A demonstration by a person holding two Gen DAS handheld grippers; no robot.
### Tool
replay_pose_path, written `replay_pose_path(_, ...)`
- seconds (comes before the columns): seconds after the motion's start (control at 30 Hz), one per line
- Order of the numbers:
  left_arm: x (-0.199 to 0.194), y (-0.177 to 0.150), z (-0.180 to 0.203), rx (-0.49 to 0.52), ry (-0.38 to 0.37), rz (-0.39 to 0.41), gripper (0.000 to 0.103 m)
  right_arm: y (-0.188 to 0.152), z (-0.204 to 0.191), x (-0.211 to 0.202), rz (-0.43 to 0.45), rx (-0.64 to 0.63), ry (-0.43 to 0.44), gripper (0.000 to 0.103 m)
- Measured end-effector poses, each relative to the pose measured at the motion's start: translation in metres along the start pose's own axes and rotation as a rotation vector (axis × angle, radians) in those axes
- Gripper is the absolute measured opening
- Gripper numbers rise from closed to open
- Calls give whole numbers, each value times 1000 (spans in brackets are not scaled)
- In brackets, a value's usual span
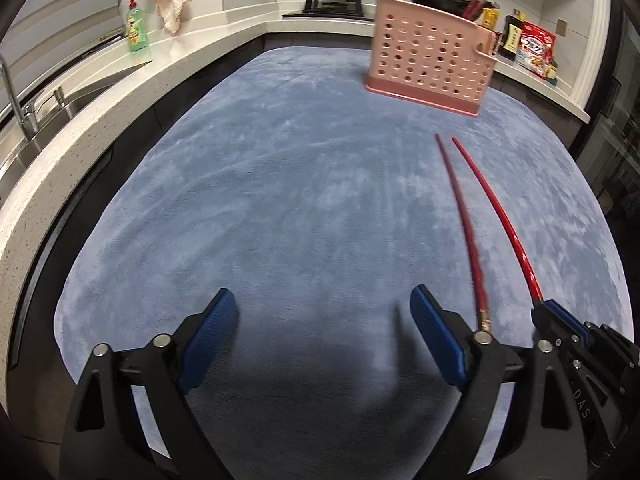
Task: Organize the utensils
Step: 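Grasp a red chopstick with the right tool while the left tool grasps the last one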
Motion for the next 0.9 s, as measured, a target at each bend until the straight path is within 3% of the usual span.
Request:
replay_pose_path(0.27, -2, -13, 42, 79, -96, -30, 88, -16, 30, -15, -5, 85, -27, 7)
replay_pose_path(0.5, 5, -22, 64, 125, -107, -45, 87, -22, 35, -16, -7, 102, -23, 7)
replay_pose_path(0.6, 11, -25, 67, 131, -109, -68, 78, -22, 35, -16, -7, 103, -20, 7)
replay_pose_path(0.77, 11, -27, 69, 153, -90, -43, 62, -23, 34, -16, -5, 103, -20, 7)
replay_pose_path(0.9, 8, -26, 68, 162, -103, -36, 35, -23, 34, -16, -4, 105, -20, 7)
Point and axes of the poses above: each gripper's, at about its wrist camera, not at the fingertips, and x roughly the way its jaws point, z to its right, y to its top, the point moved 3 cm from there along x, roughly the way its jaws point, and after that the axes turned 5 degrees about -x, right-handed, at the moved point
